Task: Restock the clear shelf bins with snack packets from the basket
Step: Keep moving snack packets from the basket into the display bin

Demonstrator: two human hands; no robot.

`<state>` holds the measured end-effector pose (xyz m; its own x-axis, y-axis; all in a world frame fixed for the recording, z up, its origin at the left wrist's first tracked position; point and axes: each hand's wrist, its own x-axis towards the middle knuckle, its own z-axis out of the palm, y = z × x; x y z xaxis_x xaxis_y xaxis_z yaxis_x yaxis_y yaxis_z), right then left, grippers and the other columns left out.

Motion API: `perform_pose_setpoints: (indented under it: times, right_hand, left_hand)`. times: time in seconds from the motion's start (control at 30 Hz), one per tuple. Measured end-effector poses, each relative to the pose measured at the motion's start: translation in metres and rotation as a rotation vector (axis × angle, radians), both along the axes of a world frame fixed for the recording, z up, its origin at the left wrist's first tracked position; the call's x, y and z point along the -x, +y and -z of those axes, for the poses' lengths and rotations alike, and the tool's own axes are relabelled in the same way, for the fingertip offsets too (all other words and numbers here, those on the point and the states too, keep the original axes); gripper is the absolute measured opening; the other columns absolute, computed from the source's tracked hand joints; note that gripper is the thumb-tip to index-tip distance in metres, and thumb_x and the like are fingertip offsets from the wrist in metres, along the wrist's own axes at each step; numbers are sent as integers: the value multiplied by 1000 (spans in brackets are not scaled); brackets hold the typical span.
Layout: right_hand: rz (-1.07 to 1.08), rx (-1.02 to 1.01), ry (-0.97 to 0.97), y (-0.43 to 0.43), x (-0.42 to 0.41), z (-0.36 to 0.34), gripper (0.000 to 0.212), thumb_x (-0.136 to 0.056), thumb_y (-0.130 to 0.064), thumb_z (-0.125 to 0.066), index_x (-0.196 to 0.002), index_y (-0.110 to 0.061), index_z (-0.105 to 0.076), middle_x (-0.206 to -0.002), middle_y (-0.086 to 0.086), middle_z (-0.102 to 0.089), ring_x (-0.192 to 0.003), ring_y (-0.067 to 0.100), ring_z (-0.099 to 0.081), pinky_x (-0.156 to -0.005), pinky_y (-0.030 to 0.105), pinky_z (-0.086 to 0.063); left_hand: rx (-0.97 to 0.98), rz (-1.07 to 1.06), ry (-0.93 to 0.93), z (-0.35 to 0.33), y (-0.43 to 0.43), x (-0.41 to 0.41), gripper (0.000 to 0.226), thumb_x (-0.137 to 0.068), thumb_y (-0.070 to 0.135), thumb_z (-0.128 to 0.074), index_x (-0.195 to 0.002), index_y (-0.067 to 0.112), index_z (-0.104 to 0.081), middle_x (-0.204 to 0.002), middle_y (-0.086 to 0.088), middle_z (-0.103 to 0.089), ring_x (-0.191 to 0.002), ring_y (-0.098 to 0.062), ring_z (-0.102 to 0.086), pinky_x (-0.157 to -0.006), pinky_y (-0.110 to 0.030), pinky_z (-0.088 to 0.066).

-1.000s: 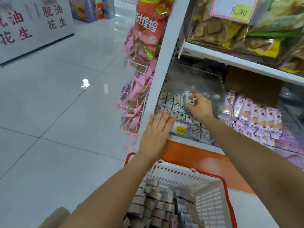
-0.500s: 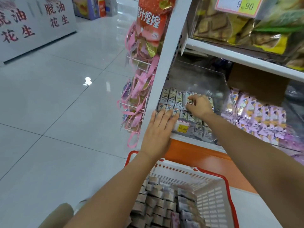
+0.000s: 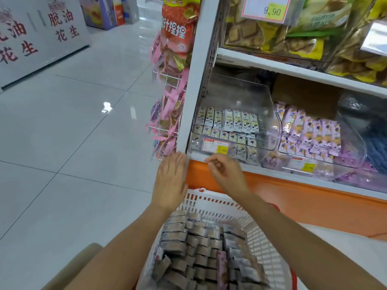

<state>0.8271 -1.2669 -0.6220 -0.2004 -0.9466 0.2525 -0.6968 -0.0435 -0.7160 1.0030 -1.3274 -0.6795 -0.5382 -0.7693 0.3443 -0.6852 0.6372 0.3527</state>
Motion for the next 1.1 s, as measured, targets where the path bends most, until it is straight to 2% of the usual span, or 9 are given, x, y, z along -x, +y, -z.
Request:
perform_pose_setpoints:
  times: [0.07, 0.13, 0.27, 0.47, 0.57, 0.7, 0.8, 0.97, 1.1]
  right_hand:
    - [9, -113, -10, 13, -9, 33, 14, -94, -9, -57, -101, -14, -69, -67, -18, -55, -58, 1, -54, -54, 12, -35]
    - [20, -234, -5, 23, -17, 68, 15, -94, -11, -57, -102, -16, -69, -73, -19, -57, -61, 0, -54, -56, 11, -35]
    - [52, -514, -31, 33, -30, 127, 14, -96, -19, -55, -107, -19, -64, -91, -9, -60, -74, 2, -55, -72, 21, -44]
    - [-5, -772, -1, 34, -41, 187, 22, -96, -19, -52, -115, -17, -62, -112, 3, -67, -99, 18, -62, -86, 28, -48]
    - [7, -844, -29, 29, -46, 205, 25, -98, -21, -51, -121, -18, -60, -116, 2, -66, -103, 17, -60, -76, 21, -39]
    - [-51, -943, -104, 22, -54, 223, 30, -102, -25, -47, -129, -16, -57, -132, 4, -59, -116, 20, -56, -84, 20, -39]
    - [-33, -960, -123, 20, -60, 229, 32, -103, -24, -47, -129, -13, -61, -133, 3, -60, -119, 20, -55, -90, 19, -38]
    - [217, -794, -142, 23, -59, 225, 22, -91, -14, -67, -112, -12, -73, -118, 1, -70, -110, 13, -63, -92, 14, -40]
    - [302, -713, -193, 23, -54, 208, 16, -87, -9, -69, -99, -15, -78, -106, 0, -74, -97, 11, -67, -92, 21, -51]
  left_hand:
    - [-131, -56, -82, 24, 7, -13, 73, -79, 14, -64, -146, 5, -36, -151, -19, -35, -140, -37, -33, -117, -48, -28]
    - [-320, -103, -231, 47, 13, -23, 73, -90, 21, -55, -153, 7, -20, -161, -16, -15, -148, -32, -16, -122, -42, -14]
    - [-522, -149, -396, 83, 21, -32, 74, -101, 26, -40, -155, 10, 7, -164, -9, 8, -152, -24, 1, -123, -38, -4]
    - [-476, -153, -302, 111, 29, -46, 80, -97, 12, -44, -155, 15, 12, -164, -5, 6, -151, -25, -8, -122, -36, -14]
    - [-460, -171, -269, 115, 31, -45, 79, -98, 13, -43, -155, 17, 11, -165, -4, 4, -151, -25, -9, -121, -35, -16]
    - [-436, -163, -258, 121, 31, -47, 78, -99, 17, -43, -155, 18, 11, -165, -3, 2, -151, -25, -12, -120, -34, -19]
    - [-430, -165, -272, 122, 31, -48, 78, -100, 22, -42, -154, 19, 14, -165, -2, 4, -151, -23, -12, -119, -34, -22]
    - [-449, -167, -275, 120, 31, -47, 81, -99, 22, -45, -155, 19, 14, -165, -2, 3, -150, -23, -12, -117, -35, -27]
    - [-453, -182, -370, 114, 31, -44, 83, -101, 26, -45, -153, 18, 19, -164, -3, 11, -152, -26, 0, -120, -37, -19]
